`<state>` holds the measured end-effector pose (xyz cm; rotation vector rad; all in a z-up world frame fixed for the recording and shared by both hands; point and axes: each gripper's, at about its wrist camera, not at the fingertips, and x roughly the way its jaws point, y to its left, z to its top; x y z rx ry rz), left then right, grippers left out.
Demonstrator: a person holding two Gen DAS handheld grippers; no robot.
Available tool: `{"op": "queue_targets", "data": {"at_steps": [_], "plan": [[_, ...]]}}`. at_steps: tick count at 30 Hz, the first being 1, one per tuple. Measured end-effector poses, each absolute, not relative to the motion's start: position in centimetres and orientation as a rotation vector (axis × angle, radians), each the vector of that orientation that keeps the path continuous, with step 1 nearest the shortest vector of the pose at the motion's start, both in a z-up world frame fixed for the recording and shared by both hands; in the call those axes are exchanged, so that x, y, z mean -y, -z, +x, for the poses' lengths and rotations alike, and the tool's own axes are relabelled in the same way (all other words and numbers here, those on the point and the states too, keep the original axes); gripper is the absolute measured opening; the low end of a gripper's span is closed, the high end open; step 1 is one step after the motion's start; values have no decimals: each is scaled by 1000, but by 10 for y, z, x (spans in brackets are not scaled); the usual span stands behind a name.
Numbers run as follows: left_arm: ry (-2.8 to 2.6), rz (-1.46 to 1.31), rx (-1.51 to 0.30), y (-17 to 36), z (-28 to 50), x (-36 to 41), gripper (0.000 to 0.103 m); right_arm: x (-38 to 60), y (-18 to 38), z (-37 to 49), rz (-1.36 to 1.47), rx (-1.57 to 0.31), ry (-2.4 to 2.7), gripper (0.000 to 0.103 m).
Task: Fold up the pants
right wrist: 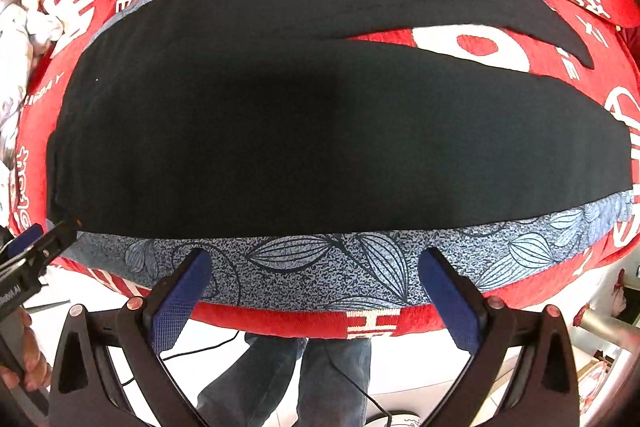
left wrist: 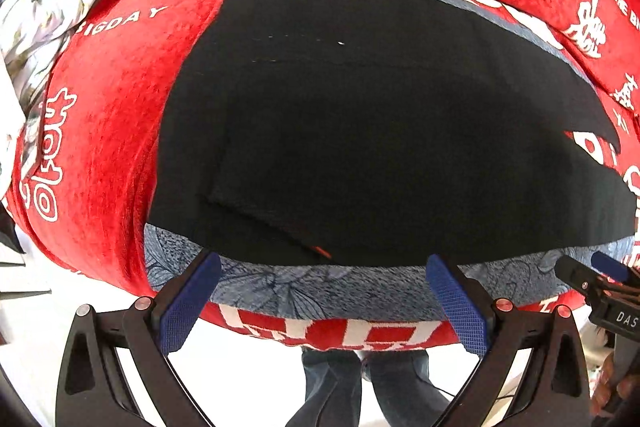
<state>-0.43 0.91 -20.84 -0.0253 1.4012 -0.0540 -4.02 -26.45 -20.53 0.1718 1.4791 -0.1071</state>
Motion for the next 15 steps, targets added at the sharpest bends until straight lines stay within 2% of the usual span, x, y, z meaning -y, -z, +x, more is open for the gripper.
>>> {"op": "queue_targets", "data": {"at_steps": [7, 13, 14, 15], "plan": [[57, -27, -1417, 214, -2, -15, 103, 266, 207, -39, 198, -1473, 111, 103], [71, -72, -1436, 219, 1, -27, 103, 285, 209, -41, 465, -1428, -4, 101], [79, -90, -1436, 218, 1, -29, 103, 291, 210, -45, 566, -1406, -52, 93], [90, -115, -1434, 217, 2, -34, 103, 299, 213, -51, 695, -1380, -104, 76]]}}
